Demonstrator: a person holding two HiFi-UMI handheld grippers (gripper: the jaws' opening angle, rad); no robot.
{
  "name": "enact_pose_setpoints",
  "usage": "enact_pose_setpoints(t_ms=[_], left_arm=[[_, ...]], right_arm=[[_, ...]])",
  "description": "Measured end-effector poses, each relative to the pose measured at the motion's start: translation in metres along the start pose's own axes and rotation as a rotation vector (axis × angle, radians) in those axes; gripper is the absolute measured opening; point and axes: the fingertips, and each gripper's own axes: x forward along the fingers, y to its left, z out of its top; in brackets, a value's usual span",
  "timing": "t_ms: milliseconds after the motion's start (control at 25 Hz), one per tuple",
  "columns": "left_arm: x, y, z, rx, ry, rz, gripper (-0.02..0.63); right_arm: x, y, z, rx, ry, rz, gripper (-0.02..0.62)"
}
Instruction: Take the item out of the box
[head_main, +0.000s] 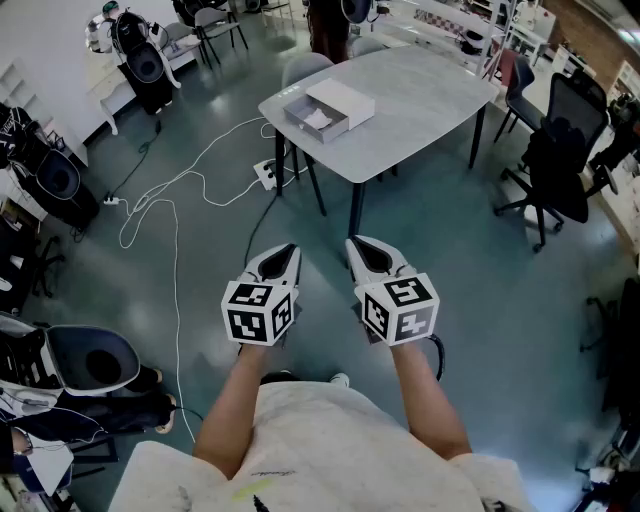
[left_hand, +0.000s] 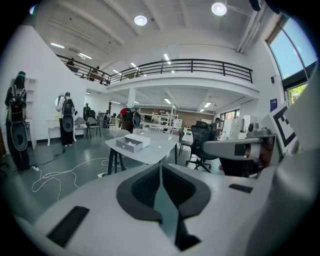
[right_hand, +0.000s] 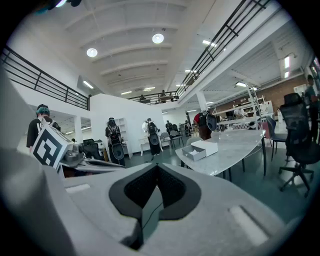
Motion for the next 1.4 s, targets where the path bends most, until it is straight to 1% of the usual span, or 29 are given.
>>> enact_pose_setpoints(t_ms=[320,560,800,960,1400], left_arm=[[0.012,-0.004,0.000,-0.010,0.015,-0.017,0.023],[0.021,0.010,-0.002,-0.021,0.019,-0.018,0.023],[0.043,0.032,0.007,-0.043,0.017,-0.042,0.023],[0.065,0.052,0.015,-0.045,0.027,-0.070,0.023],[0.126,0.122,0.056,-0.042,0.052,-0.170,0.023]], right_arm=[[0.004,-0.008,-0.003,0.028,0.012,0.005,0.005],[0.020,-0.009,-0.008,0.033,0.029,0.001,0.005],[0.047,-0.016,-0.006,0.024,0.054,-0.009,0.005],[0.075,-0.025,0.001,0.028,0.050,-0.038,0.005],[0.164,-0.039,0.033,0.043,0.078,-0.131,0.005]])
